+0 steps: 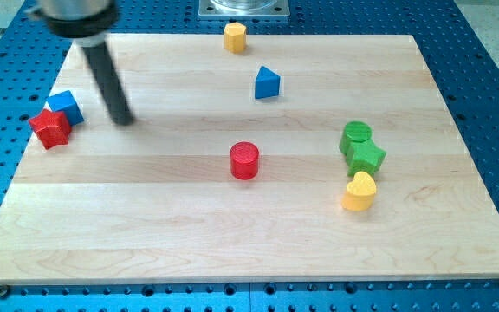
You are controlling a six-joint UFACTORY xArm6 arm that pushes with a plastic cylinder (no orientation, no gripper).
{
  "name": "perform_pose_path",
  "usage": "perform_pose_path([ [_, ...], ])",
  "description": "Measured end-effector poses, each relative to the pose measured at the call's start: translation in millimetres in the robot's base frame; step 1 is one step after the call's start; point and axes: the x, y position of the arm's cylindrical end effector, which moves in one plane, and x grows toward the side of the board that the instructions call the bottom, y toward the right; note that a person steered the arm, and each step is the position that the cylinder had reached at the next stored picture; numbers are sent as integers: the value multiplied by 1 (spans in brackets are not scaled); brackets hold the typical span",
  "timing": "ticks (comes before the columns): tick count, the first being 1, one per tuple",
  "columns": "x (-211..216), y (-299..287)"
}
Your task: Move the triangle into the red star
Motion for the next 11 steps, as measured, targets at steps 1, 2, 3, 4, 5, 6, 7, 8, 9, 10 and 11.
perform_pose_path([
  [1,-3,106],
  [2,-15,200],
  [3,-46,261],
  [4,-85,264],
  [5,-57,146],
  [6,-20,38],
  [7,-9,73],
  [8,27,41],
  [9,29,-27],
  [10,29,-55],
  [11,32,-14],
])
